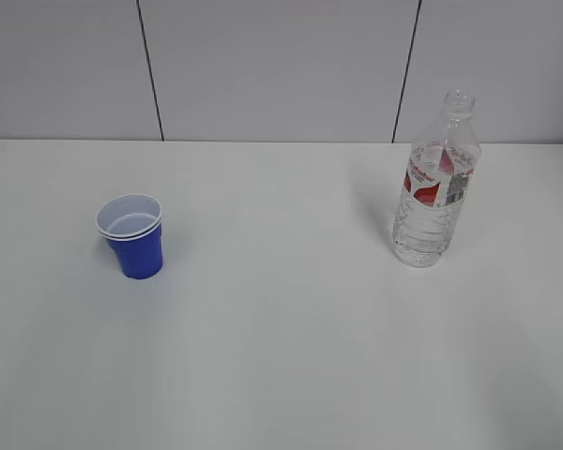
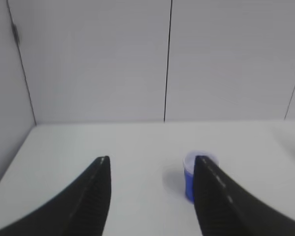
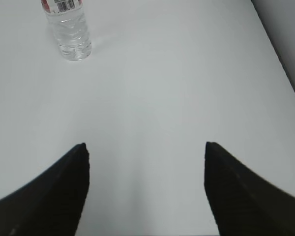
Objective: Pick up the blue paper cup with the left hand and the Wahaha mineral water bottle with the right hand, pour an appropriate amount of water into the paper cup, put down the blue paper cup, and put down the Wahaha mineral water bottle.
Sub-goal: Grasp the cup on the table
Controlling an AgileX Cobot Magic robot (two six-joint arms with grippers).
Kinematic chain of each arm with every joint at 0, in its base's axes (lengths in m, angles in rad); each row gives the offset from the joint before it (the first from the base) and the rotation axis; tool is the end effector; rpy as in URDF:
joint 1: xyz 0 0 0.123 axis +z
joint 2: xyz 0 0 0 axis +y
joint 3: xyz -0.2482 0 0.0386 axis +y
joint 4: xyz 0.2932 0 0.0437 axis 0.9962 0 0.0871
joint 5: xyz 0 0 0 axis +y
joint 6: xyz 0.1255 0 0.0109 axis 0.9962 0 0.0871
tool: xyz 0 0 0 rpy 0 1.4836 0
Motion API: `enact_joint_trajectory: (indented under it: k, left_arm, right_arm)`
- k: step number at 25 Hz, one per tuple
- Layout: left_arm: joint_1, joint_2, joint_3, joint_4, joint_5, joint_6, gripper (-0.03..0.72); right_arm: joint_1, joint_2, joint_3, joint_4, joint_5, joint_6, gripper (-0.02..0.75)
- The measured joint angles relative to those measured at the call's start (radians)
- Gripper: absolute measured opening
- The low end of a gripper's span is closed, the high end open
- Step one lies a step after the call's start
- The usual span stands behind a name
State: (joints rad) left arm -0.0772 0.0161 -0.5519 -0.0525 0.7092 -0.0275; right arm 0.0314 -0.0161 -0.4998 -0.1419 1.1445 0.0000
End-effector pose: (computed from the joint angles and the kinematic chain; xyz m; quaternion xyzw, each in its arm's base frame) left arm 0.1070 -0.0126 0.3420 0.0152 0.7365 -0.0614 0.6735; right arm 0.0924 -0.0133 0.2762 -0.0074 0.8682 -0.0629 0.4921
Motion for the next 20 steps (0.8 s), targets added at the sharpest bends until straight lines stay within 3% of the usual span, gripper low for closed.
enact_joint_trajectory:
  k: [5, 12, 20]
  left_arm:
    - [0.0, 0.058, 0.0, 0.022, -0.23, 0.006, 0.414]
    - [-0.002, 0.383, 0.008, 0.035, -0.508, 0.006, 0.414]
    - [-0.002, 0.68, 0.01, 0.052, -0.748, 0.006, 0.414]
  right_arm:
    - [0.0, 0.0, 0.0, 0.0, 0.0, 0.0, 0.548]
    - [0.0, 0.0, 0.0, -0.003, 0.0, 0.0, 0.548]
    - [0.0, 0.0, -0.009, -0.085, -0.062, 0.0, 0.548]
